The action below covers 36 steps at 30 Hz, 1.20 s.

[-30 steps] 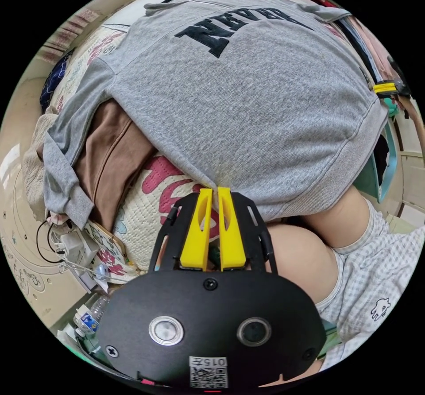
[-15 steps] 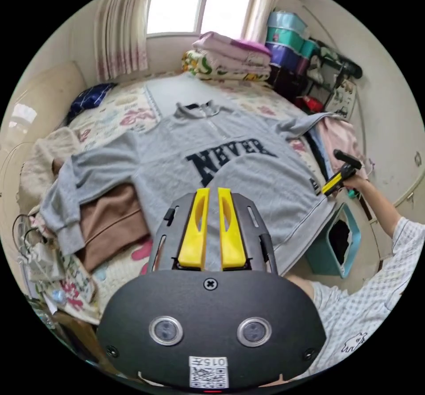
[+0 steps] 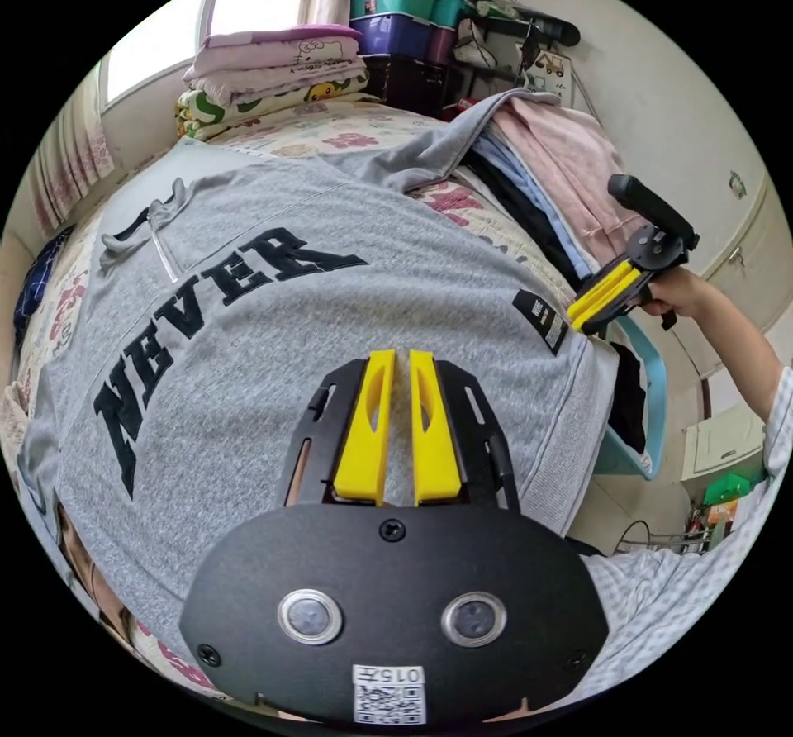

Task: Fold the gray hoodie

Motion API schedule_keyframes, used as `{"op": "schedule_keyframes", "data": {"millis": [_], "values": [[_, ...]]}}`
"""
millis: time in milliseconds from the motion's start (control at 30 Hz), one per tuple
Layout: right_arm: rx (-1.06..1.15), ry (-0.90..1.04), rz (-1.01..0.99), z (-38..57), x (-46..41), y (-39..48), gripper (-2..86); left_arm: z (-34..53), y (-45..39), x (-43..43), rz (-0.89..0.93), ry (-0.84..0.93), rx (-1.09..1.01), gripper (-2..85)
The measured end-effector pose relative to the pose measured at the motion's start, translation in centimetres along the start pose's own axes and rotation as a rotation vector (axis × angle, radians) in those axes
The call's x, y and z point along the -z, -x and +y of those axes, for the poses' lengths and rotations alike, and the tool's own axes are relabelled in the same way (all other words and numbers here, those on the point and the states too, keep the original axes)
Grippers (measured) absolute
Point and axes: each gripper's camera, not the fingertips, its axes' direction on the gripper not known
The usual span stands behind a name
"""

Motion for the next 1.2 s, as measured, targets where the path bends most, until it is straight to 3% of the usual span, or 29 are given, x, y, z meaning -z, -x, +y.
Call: {"op": "schedule_keyframes", "data": {"millis": [100, 200, 267, 333, 367, 433, 533, 633, 800, 967, 1100, 1200], "values": [[-0.034, 0.057, -0.183, 0.3, 2.9, -2.8, 5.9, 0.4, -2.3, 0.7, -0.059, -0.003, -0.031, 1.6], [0.137, -0.041, -0.355, 2.2, 9.6, -2.8, 6.7, 0.9, -4.6, 1.3, -0.118, -0.006, -0.059, 1.7], [0.171, -0.233, -0.459, 3.9, 16.1, -3.9, 7.6, 1.2, -6.1, 1.5, -0.159, -0.008, -0.08, 1.7], [0.114, -0.594, -0.518, 7.5, 25.6, -7.3, 8.6, 1.5, -7.5, 1.8, -0.192, -0.01, -0.098, 1.9], [0.079, -0.682, -0.518, 8.5, 27.7, -8.4, 8.8, 1.6, -7.7, 1.9, -0.194, -0.01, -0.1, 2.0], [-0.176, -1.001, -0.441, 12.4, 33.9, -13.3, 10.6, 1.9, -8.0, 2.2, -0.181, -0.01, -0.095, 2.1], [-0.542, -1.241, -0.373, 15.7, 36.7, -18.6, 12.3, 2.2, -7.6, 2.5, -0.143, -0.01, -0.074, 2.2], [-0.792, -1.325, -0.398, 15.9, 36.4, -22.2, 13.3, 2.6, -8.2, 2.6, -0.151, -0.01, -0.08, 2.3], [-0.945, -1.444, -0.51, 15.6, 34.7, -25.6, 12.2, 3.2, -8.2, 2.6, -0.133, -0.01, -0.078, 2.3], [-0.936, -1.485, -0.515, 16.0, 32.9, -26.1, 11.6, 4.0, -7.0, 2.5, -0.09, -0.011, -0.047, 2.2], [-0.751, -1.434, -0.496, 15.8, 31.4, -24.8, 11.4, 4.8, -7.1, 2.1, -0.102, -0.012, -0.063, 2.7], [-0.78, -1.453, -0.511, 16.0, 29.2, -25.3, 11.6, 5.4, -7.2, 1.7, -0.124, -0.012, -0.08, 3.2]]}}
